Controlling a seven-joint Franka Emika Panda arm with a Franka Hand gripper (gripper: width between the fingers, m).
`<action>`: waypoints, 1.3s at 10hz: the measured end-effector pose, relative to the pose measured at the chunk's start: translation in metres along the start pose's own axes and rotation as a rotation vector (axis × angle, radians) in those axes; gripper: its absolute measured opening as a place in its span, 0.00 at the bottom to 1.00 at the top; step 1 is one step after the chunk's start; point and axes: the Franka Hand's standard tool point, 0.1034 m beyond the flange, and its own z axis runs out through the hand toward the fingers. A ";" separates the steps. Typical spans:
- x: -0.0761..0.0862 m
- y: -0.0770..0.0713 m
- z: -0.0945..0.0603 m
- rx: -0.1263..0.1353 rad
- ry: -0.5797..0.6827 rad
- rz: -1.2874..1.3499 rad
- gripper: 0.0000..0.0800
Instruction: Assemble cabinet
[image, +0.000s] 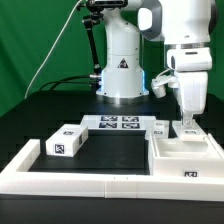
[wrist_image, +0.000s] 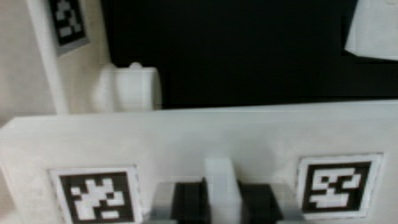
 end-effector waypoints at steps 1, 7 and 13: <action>0.001 0.011 0.000 -0.007 0.004 0.005 0.09; 0.004 0.050 0.000 0.000 0.000 0.030 0.09; 0.002 0.081 0.001 0.001 -0.001 0.042 0.09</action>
Offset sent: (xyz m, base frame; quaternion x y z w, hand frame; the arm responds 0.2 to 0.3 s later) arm 0.0463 0.0092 -0.0078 0.0030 -0.0090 0.0243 0.9997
